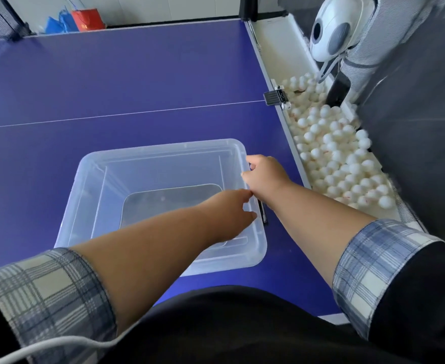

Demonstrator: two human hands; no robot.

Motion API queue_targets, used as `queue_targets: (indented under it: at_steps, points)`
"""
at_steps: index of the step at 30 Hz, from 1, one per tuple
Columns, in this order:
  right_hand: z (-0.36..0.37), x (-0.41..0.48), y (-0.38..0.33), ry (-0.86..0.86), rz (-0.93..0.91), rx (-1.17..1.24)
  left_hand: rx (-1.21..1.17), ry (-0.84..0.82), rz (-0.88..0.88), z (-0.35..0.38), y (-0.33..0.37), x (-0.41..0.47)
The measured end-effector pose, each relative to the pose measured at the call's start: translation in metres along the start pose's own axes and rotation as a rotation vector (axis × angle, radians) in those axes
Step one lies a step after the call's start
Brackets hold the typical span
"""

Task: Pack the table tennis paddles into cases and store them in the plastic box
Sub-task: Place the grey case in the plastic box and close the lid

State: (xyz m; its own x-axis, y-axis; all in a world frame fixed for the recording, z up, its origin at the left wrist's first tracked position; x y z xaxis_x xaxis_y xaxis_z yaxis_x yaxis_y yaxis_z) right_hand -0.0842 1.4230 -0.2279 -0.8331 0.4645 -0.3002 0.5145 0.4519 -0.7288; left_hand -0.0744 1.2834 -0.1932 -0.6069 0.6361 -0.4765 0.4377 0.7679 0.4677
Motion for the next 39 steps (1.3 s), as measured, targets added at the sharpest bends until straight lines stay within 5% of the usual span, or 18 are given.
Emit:
queue_targets:
  at_steps: [9, 14, 18, 28, 39]
  points:
    - [0.018, -0.004, 0.031, 0.08, 0.077, 0.232, 0.38, 0.242, 0.149, 0.01, -0.028, 0.015]
    - [0.012, -0.013, 0.051, -0.153, 0.452, 0.574, 0.644, 0.096, 0.193, 0.029, -0.046, 0.025]
    - [0.01, -0.021, 0.06, -0.237, 0.505, 0.816, 0.644, 0.11, 0.193, 0.031, -0.05, 0.028]
    - [0.022, -0.059, 0.025, -0.069, 0.103, 0.267, 0.497, 0.307, 0.208, 0.042, -0.058, 0.026]
    - [0.018, -0.062, 0.017, -0.076, 0.121, 0.22, 0.497, 0.303, 0.261, 0.039, -0.051, 0.024]
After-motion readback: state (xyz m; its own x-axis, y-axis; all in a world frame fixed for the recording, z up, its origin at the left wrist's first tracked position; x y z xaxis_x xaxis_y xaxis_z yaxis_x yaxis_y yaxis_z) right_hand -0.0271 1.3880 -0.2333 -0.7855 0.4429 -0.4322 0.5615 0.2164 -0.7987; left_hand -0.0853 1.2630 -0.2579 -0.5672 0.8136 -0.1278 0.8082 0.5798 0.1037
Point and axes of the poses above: each hand's wrist, its own x-axis towards the middle knuckle, its own z-axis out of the palm, y = z × x, the point moved 1 cm from there along x, towards the middle knuckle, and after that the axes turned 5 degrees about x, right-handed, at the moved point
